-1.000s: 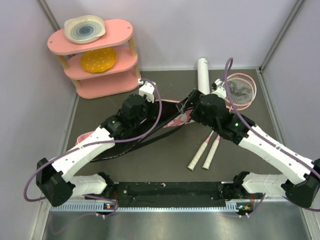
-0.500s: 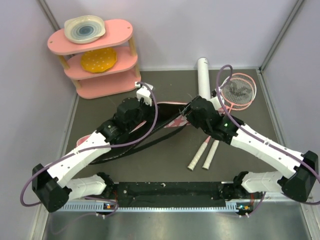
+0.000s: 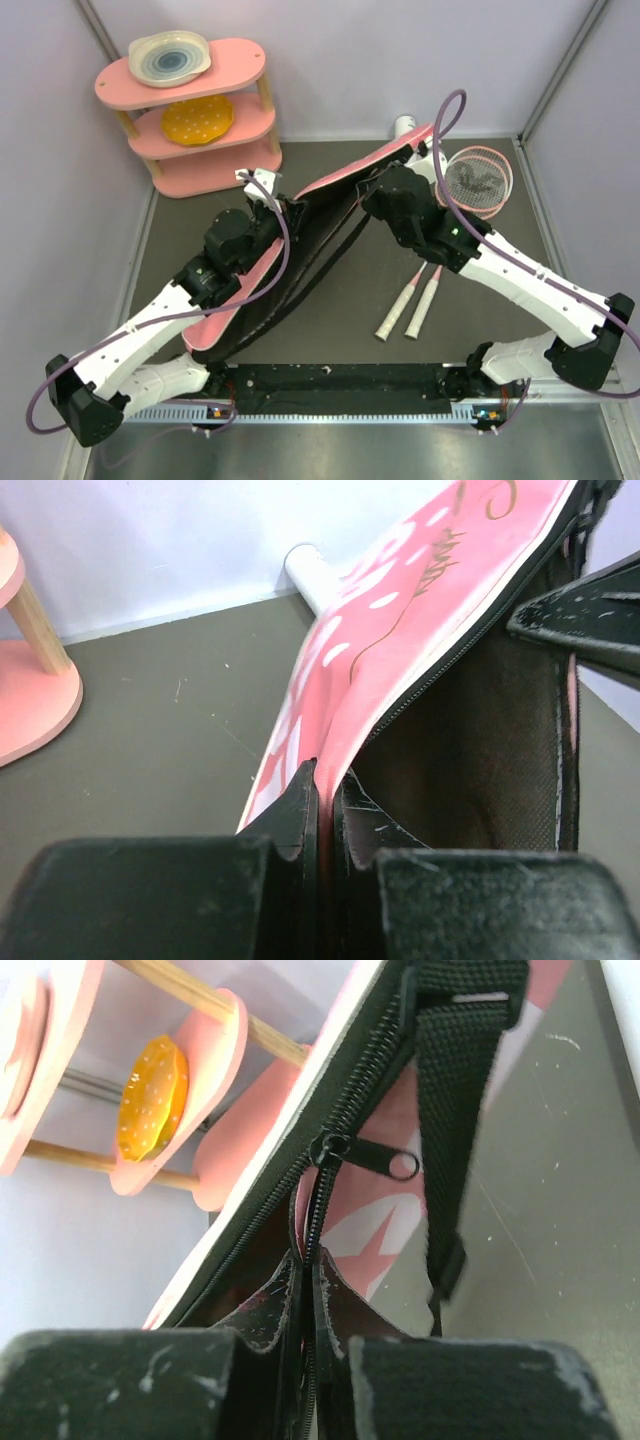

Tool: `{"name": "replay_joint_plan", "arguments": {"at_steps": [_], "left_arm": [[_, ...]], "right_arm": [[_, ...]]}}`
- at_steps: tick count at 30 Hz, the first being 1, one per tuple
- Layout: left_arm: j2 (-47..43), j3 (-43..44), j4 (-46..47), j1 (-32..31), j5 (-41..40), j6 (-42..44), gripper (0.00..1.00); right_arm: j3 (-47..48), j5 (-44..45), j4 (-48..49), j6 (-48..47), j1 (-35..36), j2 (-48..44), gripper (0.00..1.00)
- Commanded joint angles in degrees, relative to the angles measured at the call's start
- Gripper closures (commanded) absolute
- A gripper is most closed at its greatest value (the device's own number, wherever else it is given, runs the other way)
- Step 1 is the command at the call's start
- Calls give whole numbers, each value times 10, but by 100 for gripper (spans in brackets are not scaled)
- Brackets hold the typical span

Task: Pack up the badminton gear

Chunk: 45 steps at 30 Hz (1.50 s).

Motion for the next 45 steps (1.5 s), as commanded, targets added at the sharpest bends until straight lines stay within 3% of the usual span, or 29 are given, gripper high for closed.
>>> {"name": "replay_joint_plan", "arguments": {"at_steps": [1, 3, 8, 10, 20, 22, 23, 24, 25, 27, 30, 31, 33, 34, 36, 37, 39, 45], "left_arm": [[19, 32, 19, 2, -4, -11, 88], [31, 42, 6, 6, -11, -17, 79], [61, 66, -45, 23, -7, -36, 65], [76, 69, -47, 26, 8, -38, 60], [117, 90, -53, 66, 92, -54, 52], [129, 100, -45, 71, 133, -46, 60], [134, 111, -41, 74, 136, -44, 68], [147, 119, -44, 74, 136, -43, 85], [155, 129, -57, 74, 134, -45, 91], [175, 165, -70, 74, 132, -58, 100], [203, 219, -106, 73, 86, -109, 100], [209, 238, -111, 73, 71, -122, 100], [231, 257, -135, 73, 61, -139, 100], [239, 277, -154, 73, 51, -145, 100], [256, 289, -197, 73, 21, -157, 100], [258, 285, -202, 73, 15, -159, 100], [262, 274, -205, 73, 1, -160, 100], [257, 222, -189, 73, -29, -153, 100]], "right_arm": [[41, 34, 28, -87, 15, 9, 100], [46, 10, 46, -122, 13, 16, 100], [-55, -163, 259, -282, -6, -23, 100], [-42, -199, 243, -290, -27, -10, 100], [-19, -355, 238, -314, -74, 19, 100], [-14, -376, 235, -315, -88, 30, 100], [-9, -399, 232, -313, -103, 33, 100], [-8, -405, 232, -314, -111, 39, 100], [-6, -412, 232, -322, -120, 42, 100], [16, -424, 221, -335, -148, 55, 100], [73, -461, 185, -362, -186, 96, 99], [90, -462, 164, -368, -190, 116, 80], [126, -452, 110, -373, -190, 127, 56], [130, -446, 94, -363, -191, 129, 37], [130, -434, 49, -335, -191, 124, 23], [128, -414, 32, -330, -191, 120, 10], [118, -410, -15, -353, -190, 95, 1], [-51, -399, 15, -362, -199, -85, 1]]}}
